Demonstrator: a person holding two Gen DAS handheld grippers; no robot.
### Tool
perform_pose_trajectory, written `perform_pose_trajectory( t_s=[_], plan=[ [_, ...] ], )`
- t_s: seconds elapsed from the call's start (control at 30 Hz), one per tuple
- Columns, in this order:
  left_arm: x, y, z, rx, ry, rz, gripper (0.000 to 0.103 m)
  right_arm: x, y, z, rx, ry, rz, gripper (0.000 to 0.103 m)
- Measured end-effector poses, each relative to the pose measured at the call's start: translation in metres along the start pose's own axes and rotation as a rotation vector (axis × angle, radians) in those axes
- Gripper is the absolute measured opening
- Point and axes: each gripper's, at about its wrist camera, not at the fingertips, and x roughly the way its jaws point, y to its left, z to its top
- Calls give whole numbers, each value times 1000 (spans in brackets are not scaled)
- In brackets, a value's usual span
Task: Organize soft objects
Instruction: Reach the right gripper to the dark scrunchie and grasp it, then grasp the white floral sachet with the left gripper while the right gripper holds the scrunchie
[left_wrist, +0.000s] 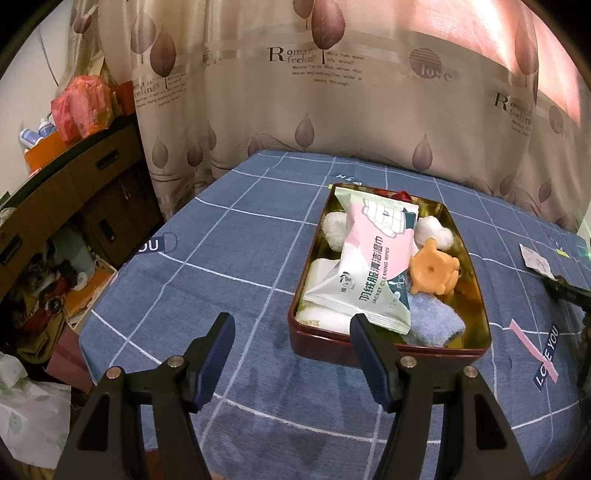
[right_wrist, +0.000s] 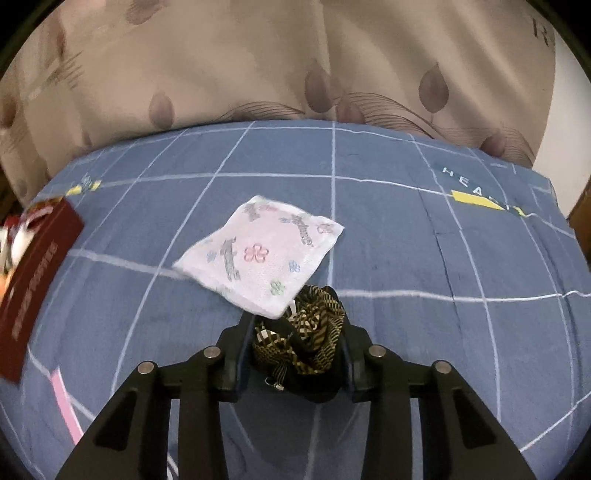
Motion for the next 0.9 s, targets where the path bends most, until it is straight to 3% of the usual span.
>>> perform_pose_trajectory(
  t_s=[0.3, 0.53, 0.73, 0.9],
  plan=[
    [-1, -9, -1, 29, -10, 5, 66, -24, 2, -29, -80, 1, 32, 35],
    [-12, -16, 4, 36, -35, 4, 66, -24, -24, -30, -41, -7, -3, 35],
    [-19, -33, 17, 47, -30, -56, 67, -18, -57, -23, 13, -5, -54, 35],
    [-22, -76, 32, 116, -25, -127, 67, -17, -72, -20, 3, -1, -87, 35]
  ],
)
